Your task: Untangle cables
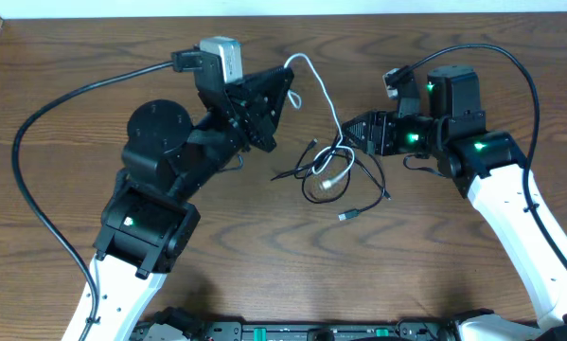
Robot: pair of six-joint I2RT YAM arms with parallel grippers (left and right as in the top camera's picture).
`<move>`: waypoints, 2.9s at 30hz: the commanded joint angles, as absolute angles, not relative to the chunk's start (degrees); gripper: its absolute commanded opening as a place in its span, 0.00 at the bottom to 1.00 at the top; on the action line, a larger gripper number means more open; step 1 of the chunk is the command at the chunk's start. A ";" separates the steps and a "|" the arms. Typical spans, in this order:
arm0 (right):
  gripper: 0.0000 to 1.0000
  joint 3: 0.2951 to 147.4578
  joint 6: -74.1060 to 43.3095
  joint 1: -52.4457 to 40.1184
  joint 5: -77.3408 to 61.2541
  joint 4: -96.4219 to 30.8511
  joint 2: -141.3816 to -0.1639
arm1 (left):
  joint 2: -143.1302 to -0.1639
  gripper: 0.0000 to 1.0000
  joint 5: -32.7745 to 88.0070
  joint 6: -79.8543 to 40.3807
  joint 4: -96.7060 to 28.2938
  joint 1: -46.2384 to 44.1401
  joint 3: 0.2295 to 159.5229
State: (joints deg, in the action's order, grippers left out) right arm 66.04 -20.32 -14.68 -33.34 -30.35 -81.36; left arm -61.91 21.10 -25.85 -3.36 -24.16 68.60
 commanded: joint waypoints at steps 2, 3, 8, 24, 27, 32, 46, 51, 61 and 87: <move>0.56 66.70 -18.76 -14.35 -26.76 -32.40 -81.49 | -61.30 0.07 22.06 -29.15 0.43 -24.18 68.99; 0.56 66.70 -18.76 -14.35 -26.20 -32.77 -81.65 | -61.30 0.07 22.06 -29.30 1.21 -24.18 68.99; 0.52 66.67 -17.85 -14.39 -27.20 -33.23 -82.94 | -61.30 0.07 21.74 -29.52 2.33 -24.18 69.04; 0.47 66.65 -8.91 -19.18 -35.38 -33.56 -87.46 | -61.34 0.07 13.43 -31.86 4.49 -22.50 69.04; 0.40 66.65 -12.75 -22.33 -32.80 -32.25 -87.72 | -61.34 0.07 12.71 -31.88 5.89 -22.50 69.04; 0.34 66.65 -29.76 -28.12 -20.56 -31.99 -88.99 | -61.34 0.07 10.59 -33.78 6.76 -22.52 69.04; 0.36 66.65 -46.37 -38.24 -6.55 -23.51 -94.91 | -61.34 0.08 9.80 -33.78 6.35 -22.52 69.04; 0.39 66.65 -47.77 -38.63 -1.61 -22.39 -97.17 | -61.34 0.08 9.80 -33.76 6.33 -22.52 69.04; 0.15 66.65 -47.16 -39.05 -3.73 -17.15 -100.49 | -61.34 0.07 9.78 -33.71 6.33 -22.50 69.04; 0.01 66.74 -27.55 -25.89 -27.16 -30.30 -72.01 | -61.34 0.07 9.78 -33.74 6.33 -22.52 69.04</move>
